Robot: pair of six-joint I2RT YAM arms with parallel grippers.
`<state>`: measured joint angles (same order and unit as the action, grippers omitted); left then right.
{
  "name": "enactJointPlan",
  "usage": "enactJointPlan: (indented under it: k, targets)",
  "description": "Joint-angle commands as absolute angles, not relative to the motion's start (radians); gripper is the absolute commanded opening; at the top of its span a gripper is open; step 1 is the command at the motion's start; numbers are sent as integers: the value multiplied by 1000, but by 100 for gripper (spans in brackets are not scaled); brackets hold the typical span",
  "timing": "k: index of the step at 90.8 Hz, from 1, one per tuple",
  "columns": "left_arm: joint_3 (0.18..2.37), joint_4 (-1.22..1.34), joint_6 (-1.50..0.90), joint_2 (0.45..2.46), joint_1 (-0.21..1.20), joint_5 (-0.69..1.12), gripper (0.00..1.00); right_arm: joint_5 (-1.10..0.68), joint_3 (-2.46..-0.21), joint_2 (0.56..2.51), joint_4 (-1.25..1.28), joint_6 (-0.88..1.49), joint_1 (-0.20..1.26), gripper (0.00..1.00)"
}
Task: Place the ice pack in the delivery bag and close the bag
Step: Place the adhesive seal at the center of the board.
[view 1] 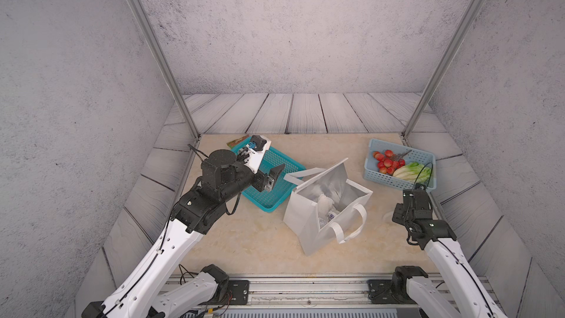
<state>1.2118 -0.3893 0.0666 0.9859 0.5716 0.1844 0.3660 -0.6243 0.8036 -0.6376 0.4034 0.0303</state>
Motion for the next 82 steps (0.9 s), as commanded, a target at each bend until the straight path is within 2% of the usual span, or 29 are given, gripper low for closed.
enactJointPlan:
  k: [1,4,11,19,25,30,34,37,48,56,68,82]
  targets:
    - [1273,-426,36,1034,567,182,87,346,-730,806,-651,490,27,94]
    - [1288,-433,27,1054,567,172,88,355,-754,790,-655,476,26,98]
    - [1321,-439,0,1106,565,174,89,390,-779,731,-612,411,27,99]
    - [1367,-436,-62,1185,566,222,89,248,-777,648,-514,323,27,99]
    - [1406,-439,-112,1248,565,284,89,44,-767,598,-429,319,26,99]
    - [1437,-446,-149,1292,562,354,89,-273,-768,551,-363,319,26,96]
    - [1474,-467,-178,1334,559,407,90,-512,-769,512,-327,342,28,87]
    - [1503,-492,-202,1369,554,432,90,-601,-777,484,-357,387,28,83]
    - [1580,-606,-288,1490,535,484,88,-683,-824,354,-681,426,30,77]
    - [1624,-677,-310,1566,531,498,86,-772,-810,270,-754,450,28,71]
    - [1717,-756,-304,1659,530,604,84,-843,-754,259,-735,444,31,66]
    - [1757,-832,-269,1726,530,727,82,-788,-676,323,-568,404,63,64]
